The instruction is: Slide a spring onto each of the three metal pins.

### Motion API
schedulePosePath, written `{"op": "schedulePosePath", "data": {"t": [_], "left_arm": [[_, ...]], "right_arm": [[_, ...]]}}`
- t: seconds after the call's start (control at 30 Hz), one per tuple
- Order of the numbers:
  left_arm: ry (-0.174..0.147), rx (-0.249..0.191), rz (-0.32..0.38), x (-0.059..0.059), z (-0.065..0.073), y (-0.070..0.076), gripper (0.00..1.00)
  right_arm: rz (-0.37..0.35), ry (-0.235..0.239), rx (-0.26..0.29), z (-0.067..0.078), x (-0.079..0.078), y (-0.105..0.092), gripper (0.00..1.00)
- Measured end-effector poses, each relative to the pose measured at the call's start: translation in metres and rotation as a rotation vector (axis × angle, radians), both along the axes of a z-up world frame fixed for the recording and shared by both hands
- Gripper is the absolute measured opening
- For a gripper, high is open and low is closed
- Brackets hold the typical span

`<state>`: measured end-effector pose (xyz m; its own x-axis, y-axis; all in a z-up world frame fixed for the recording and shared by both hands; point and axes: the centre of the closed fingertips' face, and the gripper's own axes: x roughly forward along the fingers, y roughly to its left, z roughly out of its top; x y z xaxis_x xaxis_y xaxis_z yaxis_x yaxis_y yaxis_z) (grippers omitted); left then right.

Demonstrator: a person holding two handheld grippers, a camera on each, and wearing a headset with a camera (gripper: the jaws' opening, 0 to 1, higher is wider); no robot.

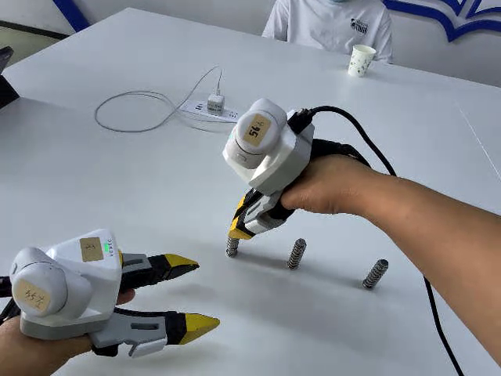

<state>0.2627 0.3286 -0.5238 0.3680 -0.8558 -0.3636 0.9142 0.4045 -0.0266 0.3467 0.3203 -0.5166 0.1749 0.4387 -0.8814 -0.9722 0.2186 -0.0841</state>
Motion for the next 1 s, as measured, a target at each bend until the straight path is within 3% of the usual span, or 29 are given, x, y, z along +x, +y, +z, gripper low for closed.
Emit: {"op": "schedulePosePath", "data": {"t": [0.43, 1.0], "left_arm": [[0.003, -0.002, 0.009, 0.002, -0.001, 0.003, 0.49], [0.002, -0.002, 0.011, 0.003, 0.000, 0.003, 0.49]], "right_arm": [[0.006, 0.015, -0.009, -0.012, -0.003, 0.006, 0.11], [-0.006, 0.015, 0.012, -0.009, -0.003, 0.004, 0.18]]}}
